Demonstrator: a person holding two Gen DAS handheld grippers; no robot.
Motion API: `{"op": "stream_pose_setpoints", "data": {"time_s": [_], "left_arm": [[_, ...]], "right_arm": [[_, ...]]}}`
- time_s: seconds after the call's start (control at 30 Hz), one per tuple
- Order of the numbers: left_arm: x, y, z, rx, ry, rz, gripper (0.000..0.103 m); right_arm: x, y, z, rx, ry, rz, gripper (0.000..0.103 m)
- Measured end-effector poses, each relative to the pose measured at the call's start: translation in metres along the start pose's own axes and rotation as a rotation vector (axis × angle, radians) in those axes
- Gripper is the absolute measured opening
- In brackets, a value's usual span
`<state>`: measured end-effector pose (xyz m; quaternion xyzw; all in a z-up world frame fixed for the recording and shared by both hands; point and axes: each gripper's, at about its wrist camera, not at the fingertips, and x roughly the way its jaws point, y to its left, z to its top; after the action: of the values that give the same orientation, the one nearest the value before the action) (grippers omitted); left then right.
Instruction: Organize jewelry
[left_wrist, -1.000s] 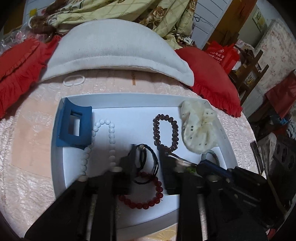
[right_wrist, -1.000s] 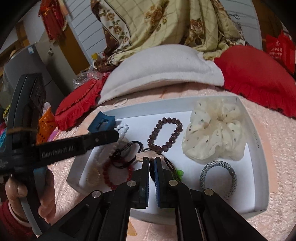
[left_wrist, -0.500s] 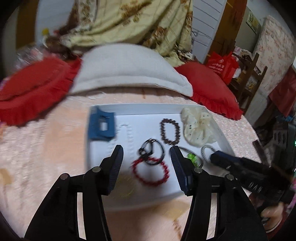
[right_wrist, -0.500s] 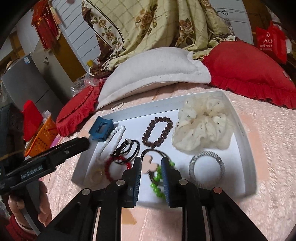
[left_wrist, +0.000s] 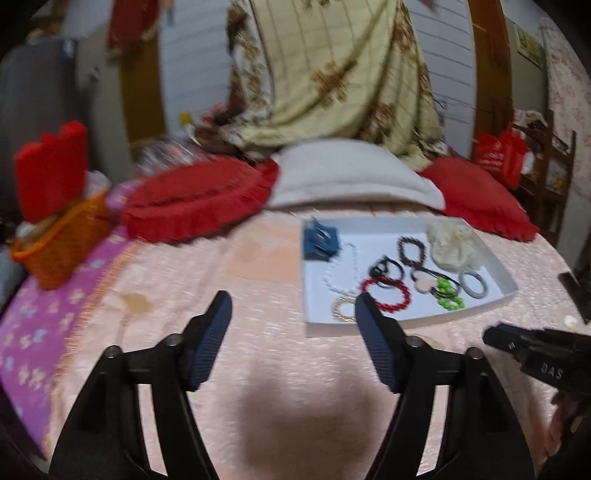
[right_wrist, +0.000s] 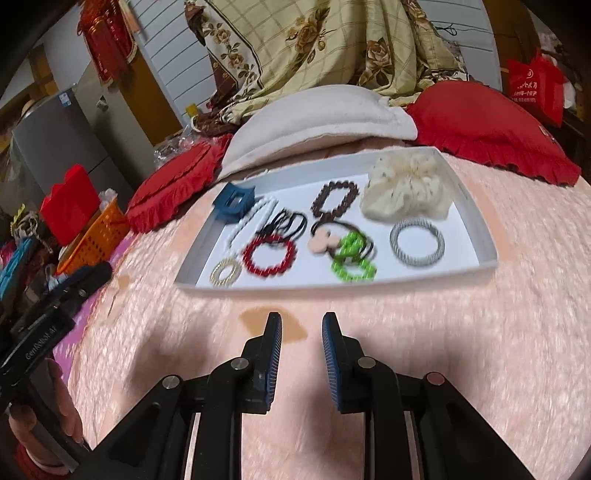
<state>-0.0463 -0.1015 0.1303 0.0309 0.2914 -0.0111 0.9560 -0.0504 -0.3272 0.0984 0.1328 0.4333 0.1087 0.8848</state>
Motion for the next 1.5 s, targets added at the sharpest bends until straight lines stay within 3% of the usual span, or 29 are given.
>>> {"op": "stream_pose_setpoints", "data": {"time_s": [0.13,0.3,0.67,1.07,1.5], "left_arm": [[-0.029,0.003,-0.001,0.013,-0.085,0.114,0.080],[-0.059,0.006,-0.001,-0.008,-0.123,0.125,0.082],[-0.091,0.012,-0.016,-0.041,-0.050,0.115,0.084],[-0.096,0.014,-0.031,-0.058,0.045,0.073,0.084],[-0.093,0.002,-0.039,0.005,0.090,0.043,0.084]], "right_arm": [[-0.013,0.006,-0.014,0.010,-0.002,-0.008,0.021],[-0.031,0.016,-0.031,0.018,-0.007,-0.016,0.021],[-0.055,0.036,-0.054,0.001,-0.009,-0.091,0.021],[-0.071,0.058,-0.063,-0.062,-0.045,-0.157,0.021],[-0.075,0.059,-0.064,-0.062,-0.059,-0.194,0.022]]}}
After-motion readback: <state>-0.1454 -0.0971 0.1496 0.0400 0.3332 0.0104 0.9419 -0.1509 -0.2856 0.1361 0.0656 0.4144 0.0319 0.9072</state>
